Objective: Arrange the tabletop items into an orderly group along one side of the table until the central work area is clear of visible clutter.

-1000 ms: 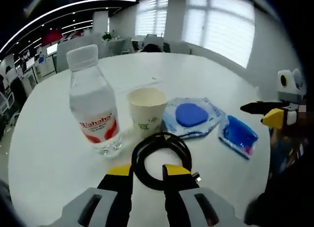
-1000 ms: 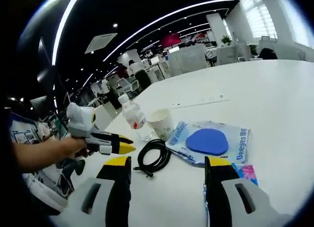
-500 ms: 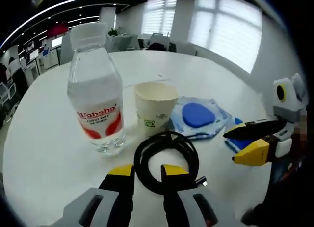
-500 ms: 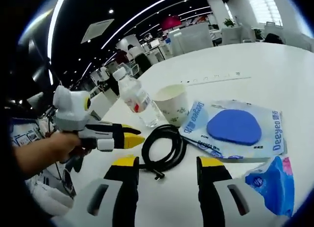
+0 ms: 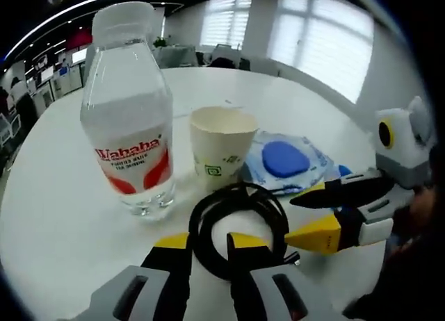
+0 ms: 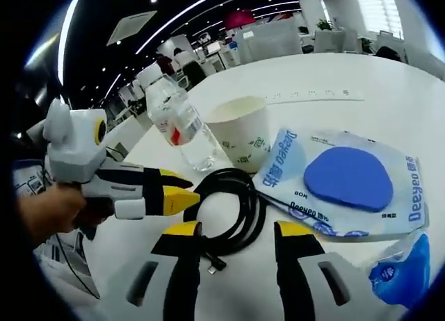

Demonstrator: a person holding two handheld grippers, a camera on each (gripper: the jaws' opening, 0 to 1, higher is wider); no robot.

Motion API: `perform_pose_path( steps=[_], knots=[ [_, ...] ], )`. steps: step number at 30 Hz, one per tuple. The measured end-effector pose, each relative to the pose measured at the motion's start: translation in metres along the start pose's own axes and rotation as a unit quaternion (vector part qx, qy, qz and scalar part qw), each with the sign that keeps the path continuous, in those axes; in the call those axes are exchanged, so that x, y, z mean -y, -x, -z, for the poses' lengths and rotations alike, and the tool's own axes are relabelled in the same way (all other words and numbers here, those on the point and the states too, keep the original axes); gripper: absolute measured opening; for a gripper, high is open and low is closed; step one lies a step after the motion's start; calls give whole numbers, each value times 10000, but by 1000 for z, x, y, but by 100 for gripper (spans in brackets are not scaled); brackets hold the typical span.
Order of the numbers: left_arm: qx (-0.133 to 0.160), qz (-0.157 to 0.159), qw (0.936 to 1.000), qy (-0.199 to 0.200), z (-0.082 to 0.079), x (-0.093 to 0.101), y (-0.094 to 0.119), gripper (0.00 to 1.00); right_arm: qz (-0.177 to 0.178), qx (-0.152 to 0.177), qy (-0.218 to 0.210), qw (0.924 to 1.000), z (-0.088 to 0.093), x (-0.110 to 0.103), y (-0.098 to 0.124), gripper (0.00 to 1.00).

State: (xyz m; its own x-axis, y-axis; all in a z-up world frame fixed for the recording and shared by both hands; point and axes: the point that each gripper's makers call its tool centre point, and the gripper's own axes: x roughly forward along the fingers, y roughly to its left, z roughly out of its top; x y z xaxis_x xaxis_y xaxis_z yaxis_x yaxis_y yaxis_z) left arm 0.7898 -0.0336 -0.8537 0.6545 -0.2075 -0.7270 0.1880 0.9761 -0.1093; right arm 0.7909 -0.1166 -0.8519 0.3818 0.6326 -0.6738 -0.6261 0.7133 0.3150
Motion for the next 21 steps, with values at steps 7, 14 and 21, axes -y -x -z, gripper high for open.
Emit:
perform_pose_path(
  steps=[7,14,21],
  knots=[
    [-3,-77,9998,-200,1,-1,-2,13,113,-81,185,9997,5,2,-5,31],
    [25,-148,9996,-259,3,-8,-4,7,157,-149,311,9993,8,-1,-13,25],
    [-35,-87,9990,-444,5,-1,-4,0,187,-156,270,9993,8,2,-13,14]
  ],
)
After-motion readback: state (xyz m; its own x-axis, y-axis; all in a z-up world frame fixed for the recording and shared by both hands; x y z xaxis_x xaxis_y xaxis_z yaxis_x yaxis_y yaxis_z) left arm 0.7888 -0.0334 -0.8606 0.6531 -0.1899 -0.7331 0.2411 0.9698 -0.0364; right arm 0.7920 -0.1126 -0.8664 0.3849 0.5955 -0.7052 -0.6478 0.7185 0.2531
